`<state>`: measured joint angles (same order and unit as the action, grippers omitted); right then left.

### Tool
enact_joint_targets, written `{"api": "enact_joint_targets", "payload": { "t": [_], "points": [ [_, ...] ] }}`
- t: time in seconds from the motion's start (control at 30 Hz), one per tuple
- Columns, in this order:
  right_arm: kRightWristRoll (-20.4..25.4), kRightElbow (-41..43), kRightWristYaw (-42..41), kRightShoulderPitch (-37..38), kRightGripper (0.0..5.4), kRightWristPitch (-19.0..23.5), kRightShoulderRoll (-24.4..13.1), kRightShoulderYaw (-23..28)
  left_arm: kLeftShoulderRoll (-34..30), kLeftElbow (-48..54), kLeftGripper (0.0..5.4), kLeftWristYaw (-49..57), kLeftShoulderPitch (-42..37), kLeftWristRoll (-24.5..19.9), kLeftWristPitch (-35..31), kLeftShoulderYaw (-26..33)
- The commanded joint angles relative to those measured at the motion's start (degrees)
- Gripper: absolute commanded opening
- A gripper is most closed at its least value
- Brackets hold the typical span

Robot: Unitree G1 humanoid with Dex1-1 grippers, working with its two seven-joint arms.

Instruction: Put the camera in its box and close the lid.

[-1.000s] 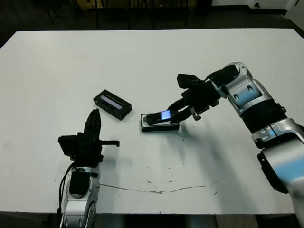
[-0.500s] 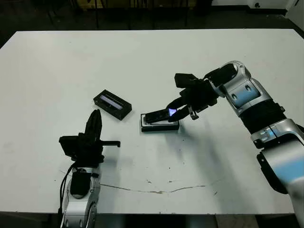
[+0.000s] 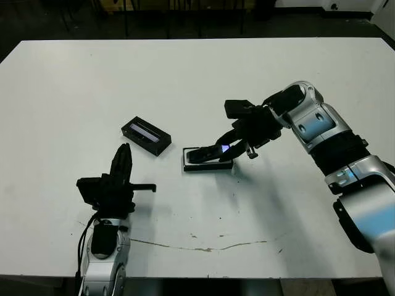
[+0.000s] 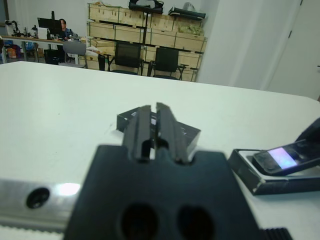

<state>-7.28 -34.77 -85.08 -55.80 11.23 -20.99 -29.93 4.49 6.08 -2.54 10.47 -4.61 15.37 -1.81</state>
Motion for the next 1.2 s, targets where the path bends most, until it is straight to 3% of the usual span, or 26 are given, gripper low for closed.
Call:
{"api": "enact_joint_targets", "payload": {
  "t": [0.03, 0.27, 0.63, 0.83, 0.87, 1.0, 1.2],
  "points": [
    [-1.75, 0.71, 0.73, 1.59, 0.58, -0.6, 0.43, -1.67, -0.05, -1.06, 0.0, -0.07, 0.77, -0.24, 0.0, 0.13],
    [-3.38, 1.95, 3.29, 2.22, 0.58, 0.61, 1.48, -2.42, -0.21, -0.63, 0.0, 0.16, 1.05, 0.17, -0.46, 0.0],
    [-0.78, 1.79, 2.93, 2.22, 0.58, 5.4, 5.43, -1.23, -0.17, -1.26, 0.0, 0.06, 1.03, 0.38, 0.73, -0.17],
    [-0.94, 2.56, 2.52, 1.66, 0.58, 5.23, 4.27, -0.68, -0.1, -1.02, 0.0, 0.41, 1.14, 0.55, 0.46, -0.1],
    [-0.91, 2.28, 1.88, 1.13, 0.58, 4.38, 3.77, -0.57, -0.13, -1.04, 0.0, 0.38, 1.13, 0.51, 0.51, -0.07],
    [0.72, -2.41, -1.01, -1.17, 1.26, -6.58, 2.12, 1.66, -0.22, -0.89, 0.0, 0.08, 1.16, -0.11, 0.1, 0.07],
    [0.07, -4.82, -1.51, -3.94, 2.3, -12.1, -1.39, 3.47, -0.17, -1.29, 0.0, 0.2, 0.87, 0.25, 0.87, 0.0]
  ]
}}
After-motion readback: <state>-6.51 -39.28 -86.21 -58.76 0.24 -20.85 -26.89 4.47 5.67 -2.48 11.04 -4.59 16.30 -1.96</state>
